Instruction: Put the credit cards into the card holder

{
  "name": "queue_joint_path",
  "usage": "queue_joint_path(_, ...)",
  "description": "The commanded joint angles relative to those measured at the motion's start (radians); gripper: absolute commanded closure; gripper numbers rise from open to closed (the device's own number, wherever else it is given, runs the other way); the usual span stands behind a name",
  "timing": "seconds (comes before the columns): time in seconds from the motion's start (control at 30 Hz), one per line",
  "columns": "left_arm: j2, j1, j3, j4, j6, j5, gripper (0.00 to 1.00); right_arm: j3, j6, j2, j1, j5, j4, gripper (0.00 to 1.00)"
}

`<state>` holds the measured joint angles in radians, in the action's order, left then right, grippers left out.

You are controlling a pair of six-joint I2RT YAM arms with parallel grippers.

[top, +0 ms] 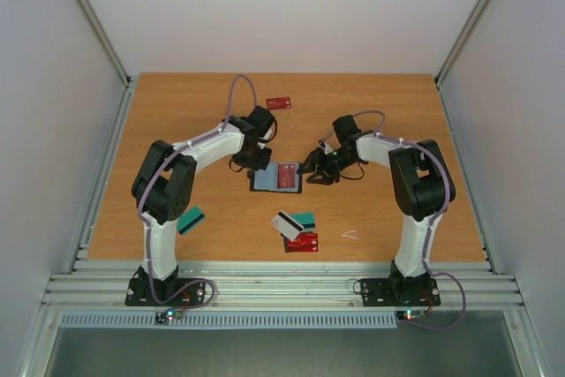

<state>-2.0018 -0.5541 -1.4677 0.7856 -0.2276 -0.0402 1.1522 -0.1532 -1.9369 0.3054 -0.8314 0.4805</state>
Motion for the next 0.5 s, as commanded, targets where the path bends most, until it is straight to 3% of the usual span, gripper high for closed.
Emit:
queue_joint_path(0.0, -0.018, -0.001, 0.003, -0.049, 0.023, 0.067, 0.94, 0.074, 0.034, -0.066, -0.012, -0.005, 0.013, 0.5)
queue_joint_path(0.47, -0.054, -0.001, -0.004, -0.107, 0.04, 0.284, 0.96, 0.096, 0.047, -0.141, -0.006, -0.08, -0.009, 0.47)
